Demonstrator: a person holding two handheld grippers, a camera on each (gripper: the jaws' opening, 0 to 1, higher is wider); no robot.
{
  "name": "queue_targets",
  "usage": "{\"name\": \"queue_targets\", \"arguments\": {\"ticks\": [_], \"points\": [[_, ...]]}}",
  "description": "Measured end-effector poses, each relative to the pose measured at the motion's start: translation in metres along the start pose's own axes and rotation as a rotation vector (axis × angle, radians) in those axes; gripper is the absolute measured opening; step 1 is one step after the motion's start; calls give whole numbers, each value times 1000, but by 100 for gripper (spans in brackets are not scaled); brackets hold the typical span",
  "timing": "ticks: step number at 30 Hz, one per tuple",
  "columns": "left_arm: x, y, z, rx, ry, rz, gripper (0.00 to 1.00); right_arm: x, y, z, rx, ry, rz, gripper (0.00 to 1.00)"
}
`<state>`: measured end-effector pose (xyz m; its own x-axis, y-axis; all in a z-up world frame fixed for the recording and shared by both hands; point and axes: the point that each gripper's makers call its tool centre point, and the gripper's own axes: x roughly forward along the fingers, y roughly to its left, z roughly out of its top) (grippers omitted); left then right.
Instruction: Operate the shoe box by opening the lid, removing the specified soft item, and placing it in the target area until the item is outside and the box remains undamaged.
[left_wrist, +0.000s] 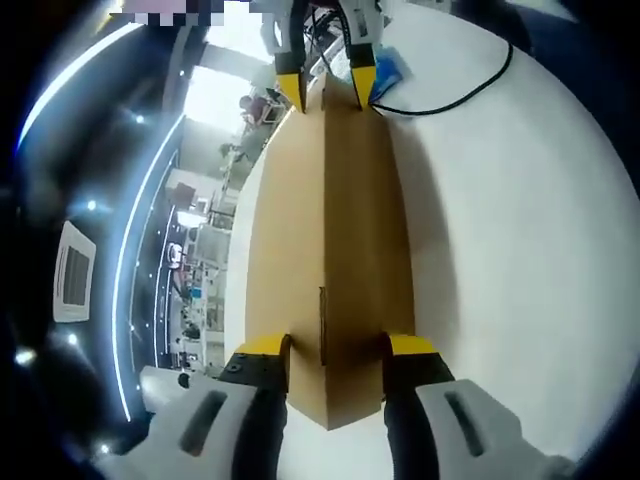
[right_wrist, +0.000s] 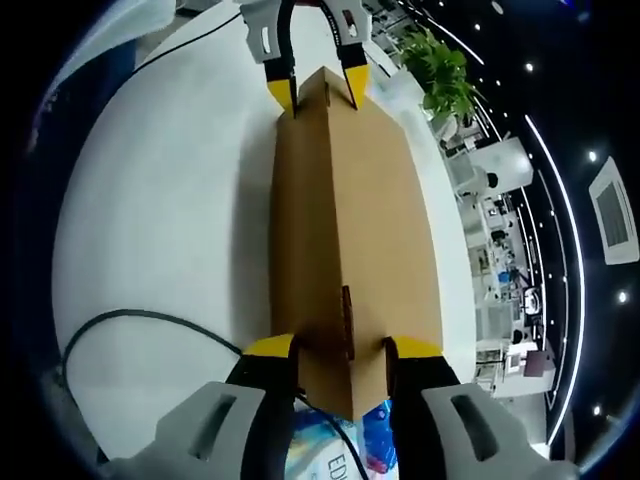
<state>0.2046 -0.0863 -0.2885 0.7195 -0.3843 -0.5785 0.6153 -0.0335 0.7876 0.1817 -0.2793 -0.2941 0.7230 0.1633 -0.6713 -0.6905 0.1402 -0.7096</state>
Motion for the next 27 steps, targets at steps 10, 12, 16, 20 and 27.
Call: {"name": "queue_targets", "arguments": {"ticks": [10,12,16,20,27], "points": [[1,-3,-1,-3,6,-1,36,-3,0,0,-1,-12,0,31],[0,-2,-1,-3,0,-1,36,-3,0,1,-8,-17,-2,31],[0,-2,-1,-3,-9,-3,36,-1,-1,-2,-93,0,-7,33],[2,-3,-1,-4,-8,-3,36,6,-2,-4,-126,8,-22,37],[2,-3,-2,-5,-8,-6,36,6,-4,-3,-111,-3,-35,36]]}}
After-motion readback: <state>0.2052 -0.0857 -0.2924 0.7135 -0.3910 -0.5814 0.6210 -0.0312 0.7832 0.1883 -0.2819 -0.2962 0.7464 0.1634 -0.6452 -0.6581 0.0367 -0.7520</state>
